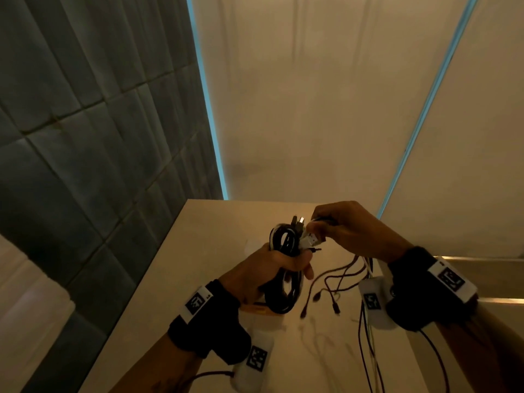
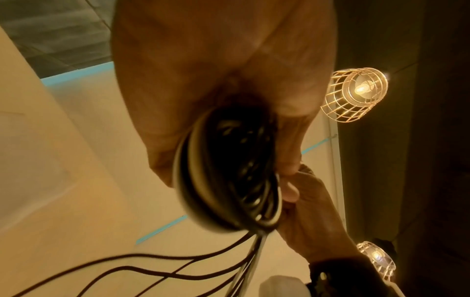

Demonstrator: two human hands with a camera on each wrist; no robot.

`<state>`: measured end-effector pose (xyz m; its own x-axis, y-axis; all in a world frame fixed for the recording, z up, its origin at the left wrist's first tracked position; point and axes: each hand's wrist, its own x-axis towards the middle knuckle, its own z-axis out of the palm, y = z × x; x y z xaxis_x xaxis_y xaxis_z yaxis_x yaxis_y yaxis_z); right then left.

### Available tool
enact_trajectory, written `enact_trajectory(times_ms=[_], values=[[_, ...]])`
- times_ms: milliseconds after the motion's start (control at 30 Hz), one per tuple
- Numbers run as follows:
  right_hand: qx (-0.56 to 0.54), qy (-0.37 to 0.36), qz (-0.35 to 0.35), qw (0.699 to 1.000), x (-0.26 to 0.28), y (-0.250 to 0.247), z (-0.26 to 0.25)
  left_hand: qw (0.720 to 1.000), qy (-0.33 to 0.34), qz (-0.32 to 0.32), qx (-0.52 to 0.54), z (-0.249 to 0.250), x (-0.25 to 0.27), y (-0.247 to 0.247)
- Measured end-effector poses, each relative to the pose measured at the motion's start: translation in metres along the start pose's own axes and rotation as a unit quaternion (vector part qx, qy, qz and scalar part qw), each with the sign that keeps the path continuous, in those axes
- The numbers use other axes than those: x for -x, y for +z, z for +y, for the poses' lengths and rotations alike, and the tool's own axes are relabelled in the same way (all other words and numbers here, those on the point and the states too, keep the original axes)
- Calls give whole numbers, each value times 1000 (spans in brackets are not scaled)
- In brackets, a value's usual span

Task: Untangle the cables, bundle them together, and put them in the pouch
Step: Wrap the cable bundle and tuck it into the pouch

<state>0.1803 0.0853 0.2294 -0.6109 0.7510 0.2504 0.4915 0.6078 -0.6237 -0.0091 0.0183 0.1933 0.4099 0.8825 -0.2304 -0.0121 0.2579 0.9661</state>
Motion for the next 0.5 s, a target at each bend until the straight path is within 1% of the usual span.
enact_trajectory(times_ms=[67, 167, 233, 300, 333, 400, 467, 500], values=[[8, -2, -1, 1000, -1, -2, 1, 997, -10, -12, 75, -2, -2, 4], [22, 10, 4, 1000, 1, -3, 7, 982, -54, -29, 179, -3, -3, 12], [5, 15, 9, 1000, 6, 0, 10, 979, -56, -23, 194, -4, -8, 13], [-28, 19, 6, 999, 12, 3, 12, 982, -60, -3, 178, -4, -11, 12], [-56, 25, 2, 998, 15, 5, 12, 983, -59, 5, 174, -3, -11, 10], [-146, 73, -10, 987, 25, 9, 17, 980, -46, 13, 195, -1, -11, 5], [-258, 127, -17, 958, 43, 14, 28, 971, -19, 37, 234, 1, -12, -4], [-304, 137, -8, 943, 52, 18, 34, 966, -6, 57, 253, 1, -11, -9]])
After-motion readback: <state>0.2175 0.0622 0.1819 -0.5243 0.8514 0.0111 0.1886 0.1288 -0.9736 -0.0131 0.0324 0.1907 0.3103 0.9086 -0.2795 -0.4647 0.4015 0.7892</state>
